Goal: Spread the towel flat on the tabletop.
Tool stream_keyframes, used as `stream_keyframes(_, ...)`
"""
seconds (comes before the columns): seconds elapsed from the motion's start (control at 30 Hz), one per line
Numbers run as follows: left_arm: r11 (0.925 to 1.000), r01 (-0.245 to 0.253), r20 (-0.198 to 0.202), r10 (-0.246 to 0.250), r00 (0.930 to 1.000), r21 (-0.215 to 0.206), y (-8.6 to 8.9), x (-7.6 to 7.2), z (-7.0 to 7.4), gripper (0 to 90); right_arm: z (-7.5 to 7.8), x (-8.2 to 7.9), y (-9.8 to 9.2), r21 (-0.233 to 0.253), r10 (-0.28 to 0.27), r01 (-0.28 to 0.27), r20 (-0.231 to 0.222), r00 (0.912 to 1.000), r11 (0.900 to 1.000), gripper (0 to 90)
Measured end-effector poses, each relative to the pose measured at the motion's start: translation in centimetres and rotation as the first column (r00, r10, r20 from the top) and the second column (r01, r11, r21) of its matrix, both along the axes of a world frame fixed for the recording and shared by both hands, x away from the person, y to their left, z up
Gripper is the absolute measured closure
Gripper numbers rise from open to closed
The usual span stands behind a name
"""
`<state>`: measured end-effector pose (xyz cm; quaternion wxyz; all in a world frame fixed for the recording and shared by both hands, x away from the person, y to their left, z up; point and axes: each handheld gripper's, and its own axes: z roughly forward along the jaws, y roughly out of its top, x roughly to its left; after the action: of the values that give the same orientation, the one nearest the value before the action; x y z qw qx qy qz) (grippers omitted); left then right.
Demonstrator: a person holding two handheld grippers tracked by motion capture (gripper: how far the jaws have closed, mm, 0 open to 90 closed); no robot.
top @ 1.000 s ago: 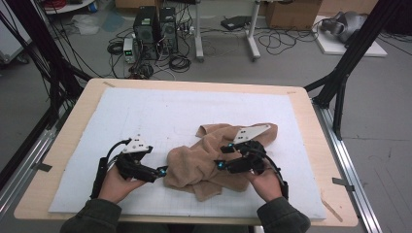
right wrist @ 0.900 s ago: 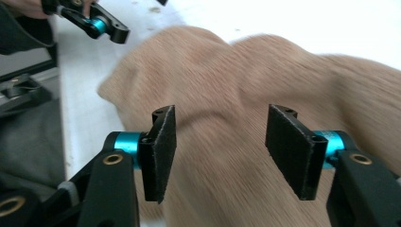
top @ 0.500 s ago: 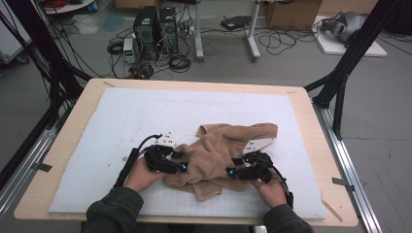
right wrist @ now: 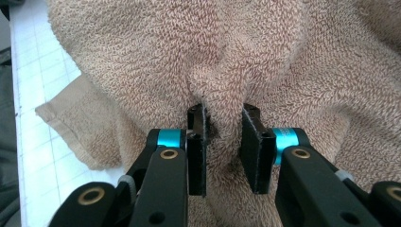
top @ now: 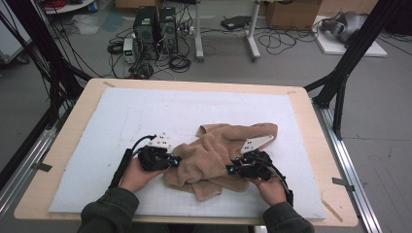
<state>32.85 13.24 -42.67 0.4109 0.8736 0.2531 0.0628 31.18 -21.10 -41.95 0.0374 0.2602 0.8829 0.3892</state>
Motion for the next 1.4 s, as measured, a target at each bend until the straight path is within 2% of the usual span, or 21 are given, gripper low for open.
stream_keyframes(0.07, 0.9993, -0.027, 0.021, 0.028, 0.9994, -0.026, 0.1, 0.1, 0.3, 59.3, 0.0, -0.1, -0.1, 0.0, -0.002, 0.002, -0.003, 1.0, 1.0, 74.2)
stream_keyframes(0.13, 0.9973, -0.019, 0.018, 0.02, 0.9996, -0.071, 0.2, 0.4, 0.5, 56.0, 0.0, -0.1, -0.2, 0.0, 0.0, 0.0, -0.002, 1.0, 1.0, 74.0)
stream_keyframes(0.17, 0.9954, -0.02, 0.016, 0.022, 0.9996, -0.094, 0.2, 0.5, 0.6, 45.5, 0.1, -0.1, -0.3, -0.001, 0.0, 0.0, 0.001, 1.0, 1.0, 73.8)
stream_keyframes(0.2, 0.9937, -0.028, 0.016, 0.029, 0.9994, -0.108, 0.1, 0.7, 0.7, 45.5, 0.1, -0.1, -0.3, -0.001, 0.0, 0.0, 0.001, 1.0, 1.0, 73.8)
stream_keyframes(0.23, 0.9919, -0.034, 0.008, 0.035, 0.9994, -0.123, 0.1, 0.9, 0.7, 39.9, 0.1, -0.2, -0.4, -0.004, -0.001, 0.001, 0.0, 1.0, 1.0, 73.8)
stream_keyframes(0.3, 0.9928, -0.041, -0.013, 0.039, 0.9991, -0.113, -0.2, 1.6, 0.6, 38.1, 0.1, -0.2, -0.6, -0.003, 0.004, -0.004, 0.002, 1.0, 1.0, 73.8)
stream_keyframes(0.4, 0.9971, -0.055, -0.038, 0.053, 0.9979, -0.052, -1.2, 2.7, -0.2, 35.6, 0.1, -0.4, -0.7, -0.018, 0.008, -0.008, 0.005, 1.0, 1.0, 73.8)
stream_keyframes(0.47, 0.9992, -0.031, -0.047, 0.03, 0.9985, -0.025, -1.8, 2.9, -0.9, 39.1, 0.1, -0.6, -0.8, -0.026, 0.009, -0.009, 0.008, 0.9999, 1.0, 73.8)
stream_keyframes(0.5, 0.9997, -0.02, -0.06, 0.019, 0.998, -0.011, -2.0, 2.9, -1.3, 50.2, -0.2, -0.6, -0.9, -0.018, 0.007, -0.007, 0.003, 1.0, 1.0, 73.8)
stream_keyframes(0.53, 0.9999, -0.008, -0.044, 0.008, 0.999, 0.007, -2.2, 2.9, -1.5, 53.9, -0.4, -0.5, -1.0, -0.011, 0.009, -0.009, -0.002, 1.0, 1.0, 73.9)
stream_keyframes(0.6, 0.9982, -0.034, 0.013, 0.033, 0.9994, 0.05, -2.5, 2.6, -1.3, 70.6, -0.7, -0.3, -0.9, -0.004, 0.004, -0.004, -0.01, 0.9999, 1.0, 74.0)
stream_keyframes(0.67, 0.9971, -0.046, 0.014, 0.045, 0.9989, 0.06, -2.4, 2.6, -1.2, 80.6, -0.8, -0.2, -0.8, 0.003, 0.001, -0.001, -0.019, 0.9998, 1.0, 74.1)
stream_keyframes(0.7, 0.9959, -0.041, 0.025, 0.039, 0.9989, 0.08, -2.4, 2.5, -1.1, 83.0, -0.8, -0.1, -0.7, 0.006, 0.002, -0.002, -0.025, 0.9997, 1.0, 74.2)
stream_keyframes(0.87, 0.9954, -0.046, 0.031, 0.044, 0.9986, 0.084, -1.9, 2.2, -0.7, 85.6, -0.6, 0.0, -0.7, 0.008, -0.002, 0.002, -0.025, 0.9997, 1.0, 74.7)
stream_keyframes(1.03, 0.994, -0.106, 0.081, 0.104, 0.9913, 0.026, 0.8, 1.1, 1.2, 86.2, 0.3, -0.1, -0.5, 0.008, -0.003, 0.003, -0.005, 1.0, 1.0, 75.3)
stream_keyframes(1.13, 0.9892, -0.146, 0.124, 0.146, 0.9815, -0.008, 2.7, -0.4, 2.7, 86.2, 1.5, -0.2, 0.2, 0.018, 0.016, -0.016, 0.022, 0.9996, 1.0, 75.9)
stream_keyframes(1.2, 0.9868, -0.161, 0.154, 0.162, 0.9747, -0.016, 4.0, -1.7, 3.6, 86.2, 1.9, -0.3, 0.4, 0.025, 0.023, -0.024, 0.03, 0.9993, 0.999, 76.1)
stream_keyframes(1.27, 0.9837, -0.178, 0.178, 0.179, 0.9676, -0.023, 5.4, -2.9, 4.4, 86.3, 3.0, -0.9, 1.1, 0.045, 0.05, -0.053, 0.046, 0.9976, 0.998, 76.5)
stream_keyframes(1.33, 0.9811, -0.191, 0.187, 0.193, 0.9631, -0.029, 6.7, -4.1, 5.0, 86.3, 3.3, -1.0, 1.3, 0.051, 0.058, -0.06, 0.052, 0.997, 0.997, 76.6)
stream_keyframes(1.4, 0.9803, -0.194, 0.195, 0.197, 0.9607, -0.034, 7.7, -5.5, 5.4, 86.4, 4.2, -2.2, 2.3, 0.063, 0.104, -0.108, 0.058, 0.9929, 0.992, 77.2)
